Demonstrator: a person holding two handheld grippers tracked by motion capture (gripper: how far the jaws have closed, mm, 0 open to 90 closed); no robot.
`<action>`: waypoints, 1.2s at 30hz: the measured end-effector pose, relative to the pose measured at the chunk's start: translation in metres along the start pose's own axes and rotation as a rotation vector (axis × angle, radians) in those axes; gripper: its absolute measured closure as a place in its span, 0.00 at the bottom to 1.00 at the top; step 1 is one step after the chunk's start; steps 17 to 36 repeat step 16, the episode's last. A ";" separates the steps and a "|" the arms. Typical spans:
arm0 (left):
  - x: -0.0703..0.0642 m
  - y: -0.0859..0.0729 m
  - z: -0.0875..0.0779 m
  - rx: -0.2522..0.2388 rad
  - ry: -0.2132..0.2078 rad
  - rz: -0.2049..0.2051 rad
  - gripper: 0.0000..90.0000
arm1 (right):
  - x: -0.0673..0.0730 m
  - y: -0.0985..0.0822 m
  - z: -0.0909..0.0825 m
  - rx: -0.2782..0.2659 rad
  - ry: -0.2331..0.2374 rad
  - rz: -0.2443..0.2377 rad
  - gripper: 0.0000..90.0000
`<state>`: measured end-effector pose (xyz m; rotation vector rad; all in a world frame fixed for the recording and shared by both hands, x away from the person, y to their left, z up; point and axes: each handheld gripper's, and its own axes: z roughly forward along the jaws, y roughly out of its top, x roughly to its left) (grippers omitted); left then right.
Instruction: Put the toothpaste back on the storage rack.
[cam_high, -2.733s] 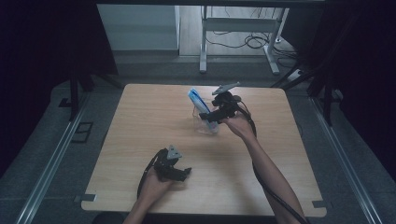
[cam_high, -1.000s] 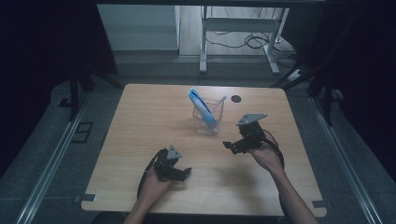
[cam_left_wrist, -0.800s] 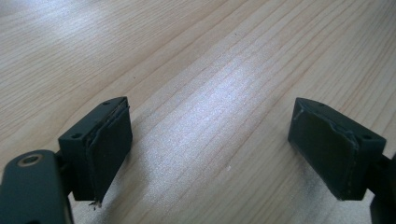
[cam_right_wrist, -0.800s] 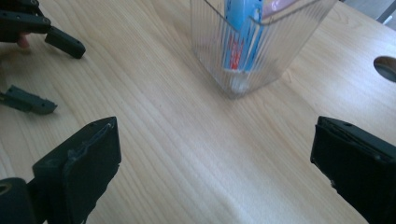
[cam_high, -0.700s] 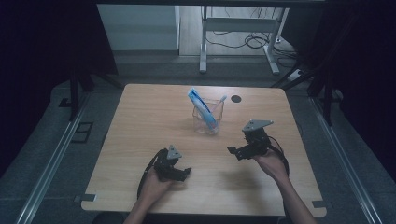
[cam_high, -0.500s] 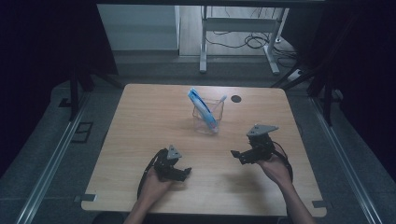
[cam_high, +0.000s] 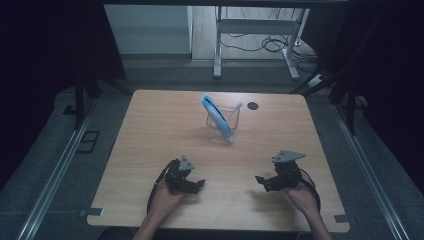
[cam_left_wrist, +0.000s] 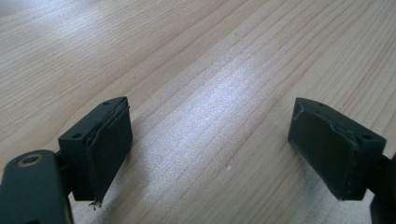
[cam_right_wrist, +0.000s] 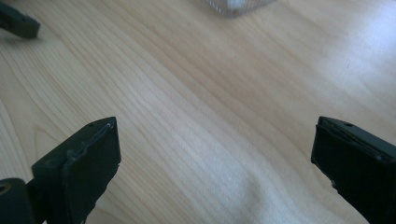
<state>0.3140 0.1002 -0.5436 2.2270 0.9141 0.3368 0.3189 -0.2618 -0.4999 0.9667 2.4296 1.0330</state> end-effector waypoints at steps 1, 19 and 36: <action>0.000 0.000 0.000 0.000 0.000 -0.001 0.15 | 0.000 -0.003 0.001 -0.001 -0.001 0.001 0.01; 0.000 0.000 0.000 0.000 0.000 -0.002 0.15 | -0.007 -0.037 0.023 0.048 0.001 0.031 0.00; 0.000 0.000 0.000 0.000 0.000 -0.002 0.15 | -0.007 -0.037 0.023 0.048 0.001 0.031 0.00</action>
